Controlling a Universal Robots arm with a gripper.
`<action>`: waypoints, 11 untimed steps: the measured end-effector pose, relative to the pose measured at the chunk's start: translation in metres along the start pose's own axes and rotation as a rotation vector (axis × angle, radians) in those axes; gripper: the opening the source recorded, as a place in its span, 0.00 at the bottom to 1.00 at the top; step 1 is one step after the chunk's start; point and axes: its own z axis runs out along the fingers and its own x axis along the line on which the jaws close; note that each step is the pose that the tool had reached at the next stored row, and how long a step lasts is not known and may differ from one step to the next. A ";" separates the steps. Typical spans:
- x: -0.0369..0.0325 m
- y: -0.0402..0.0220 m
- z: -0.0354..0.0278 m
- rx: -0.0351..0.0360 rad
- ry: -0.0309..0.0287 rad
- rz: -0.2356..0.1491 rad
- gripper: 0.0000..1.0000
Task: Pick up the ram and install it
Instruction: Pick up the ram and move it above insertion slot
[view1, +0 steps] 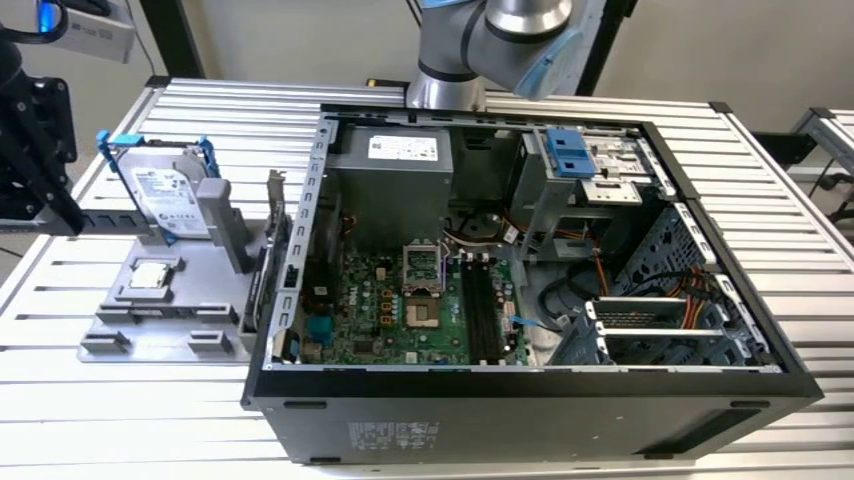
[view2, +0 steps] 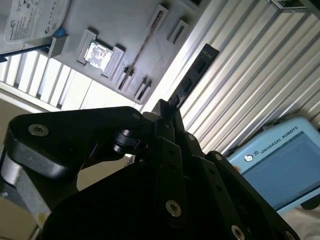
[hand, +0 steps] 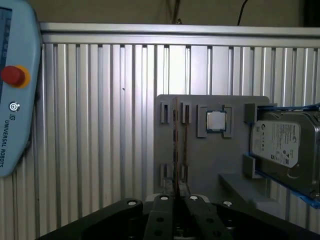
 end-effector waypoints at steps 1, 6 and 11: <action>0.0000 0.0000 -0.0001 -0.0001 0.0001 0.000 0.00; -0.0001 0.0000 -0.0025 -0.0003 0.0003 0.000 0.00; -0.0002 0.0001 -0.0100 -0.0002 0.0002 0.000 0.00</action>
